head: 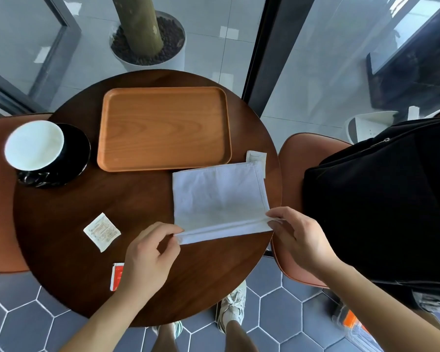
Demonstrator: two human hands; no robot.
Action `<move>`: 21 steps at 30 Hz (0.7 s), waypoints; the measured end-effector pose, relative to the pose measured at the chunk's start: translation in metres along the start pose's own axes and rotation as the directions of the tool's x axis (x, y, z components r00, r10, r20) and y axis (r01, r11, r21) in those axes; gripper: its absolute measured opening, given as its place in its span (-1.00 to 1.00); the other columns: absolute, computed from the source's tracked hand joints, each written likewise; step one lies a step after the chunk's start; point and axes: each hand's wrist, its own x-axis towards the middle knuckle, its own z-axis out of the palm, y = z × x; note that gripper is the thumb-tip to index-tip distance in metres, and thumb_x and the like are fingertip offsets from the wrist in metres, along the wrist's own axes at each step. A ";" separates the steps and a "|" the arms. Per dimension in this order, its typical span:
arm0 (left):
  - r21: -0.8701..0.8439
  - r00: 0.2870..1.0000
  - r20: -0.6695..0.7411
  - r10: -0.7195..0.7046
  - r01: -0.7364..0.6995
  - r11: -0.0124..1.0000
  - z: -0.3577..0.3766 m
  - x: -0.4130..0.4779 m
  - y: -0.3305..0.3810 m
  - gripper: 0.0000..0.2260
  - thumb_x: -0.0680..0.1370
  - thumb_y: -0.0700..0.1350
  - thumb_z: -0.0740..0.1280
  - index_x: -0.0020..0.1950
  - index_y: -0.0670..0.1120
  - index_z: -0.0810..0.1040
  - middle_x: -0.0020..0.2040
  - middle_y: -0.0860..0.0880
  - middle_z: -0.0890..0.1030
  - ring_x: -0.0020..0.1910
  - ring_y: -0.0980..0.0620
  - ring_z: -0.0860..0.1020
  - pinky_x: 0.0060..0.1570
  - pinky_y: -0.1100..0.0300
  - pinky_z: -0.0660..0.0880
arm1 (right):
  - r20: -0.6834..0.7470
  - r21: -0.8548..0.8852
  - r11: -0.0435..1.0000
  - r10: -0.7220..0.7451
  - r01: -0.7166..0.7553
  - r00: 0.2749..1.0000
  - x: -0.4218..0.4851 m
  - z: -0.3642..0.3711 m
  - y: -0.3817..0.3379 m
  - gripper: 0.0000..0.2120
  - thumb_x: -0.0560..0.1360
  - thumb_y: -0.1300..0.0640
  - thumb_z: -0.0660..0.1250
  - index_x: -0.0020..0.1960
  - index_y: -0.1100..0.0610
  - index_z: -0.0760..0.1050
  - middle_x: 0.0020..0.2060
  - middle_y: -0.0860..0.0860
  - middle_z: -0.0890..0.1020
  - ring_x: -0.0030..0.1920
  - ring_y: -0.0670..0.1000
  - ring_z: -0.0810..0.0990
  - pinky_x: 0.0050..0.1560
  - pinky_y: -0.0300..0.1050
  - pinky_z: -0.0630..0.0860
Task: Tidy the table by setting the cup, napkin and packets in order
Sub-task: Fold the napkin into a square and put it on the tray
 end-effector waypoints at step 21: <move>-0.238 0.928 -0.020 -0.372 0.357 0.903 -0.011 0.001 -0.009 -0.68 0.47 0.08 0.40 0.20 0.07 0.65 -0.06 0.23 0.72 -0.02 0.31 0.66 -0.09 0.47 0.54 | 0.050 0.171 0.976 0.132 -0.138 0.990 0.040 0.003 -0.032 -0.75 0.58 0.19 0.36 -0.06 -0.19 0.56 -0.14 -0.26 0.64 -0.09 -0.21 0.59 -0.20 -0.47 0.44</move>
